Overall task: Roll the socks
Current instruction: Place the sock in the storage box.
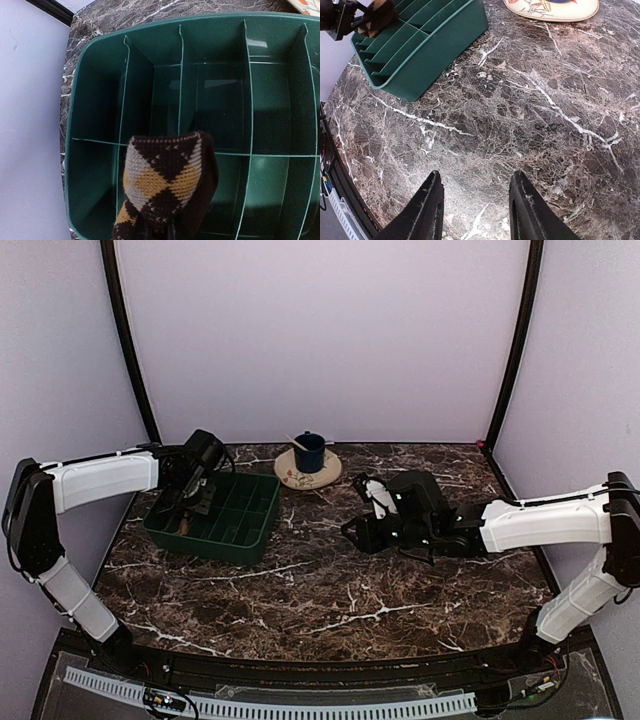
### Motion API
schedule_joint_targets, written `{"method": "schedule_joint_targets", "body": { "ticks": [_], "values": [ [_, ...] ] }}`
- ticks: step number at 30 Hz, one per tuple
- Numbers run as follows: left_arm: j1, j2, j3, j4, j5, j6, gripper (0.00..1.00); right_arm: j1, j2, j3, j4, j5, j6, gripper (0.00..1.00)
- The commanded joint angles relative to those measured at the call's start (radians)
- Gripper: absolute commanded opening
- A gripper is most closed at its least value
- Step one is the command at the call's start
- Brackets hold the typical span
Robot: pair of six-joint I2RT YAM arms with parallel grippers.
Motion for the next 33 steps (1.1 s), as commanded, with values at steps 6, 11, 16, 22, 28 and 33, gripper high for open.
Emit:
{"method": "schedule_joint_targets", "body": {
  "ticks": [6,11,16,22,28,33],
  "values": [
    [-0.044,0.01,-0.038,-0.051,0.004,-0.063,0.0,0.007,0.008,-0.007,0.058,-0.015,-0.013,0.41],
    [-0.072,0.052,-0.034,-0.063,0.033,-0.078,0.0,0.007,0.009,-0.01,0.062,-0.016,-0.014,0.41],
    [-0.094,0.092,-0.036,-0.06,0.044,-0.094,0.0,0.007,0.005,-0.012,0.063,-0.015,-0.017,0.41],
    [-0.093,0.118,-0.035,-0.042,0.069,-0.091,0.0,0.007,-0.007,-0.018,0.057,-0.011,-0.021,0.42],
    [-0.062,0.13,-0.032,-0.015,0.164,-0.087,0.0,0.007,-0.009,-0.013,0.051,-0.007,-0.024,0.42],
    [-0.021,0.122,-0.037,0.005,0.22,-0.076,0.0,0.007,-0.006,-0.005,0.045,-0.008,-0.027,0.42]
  ]
}}
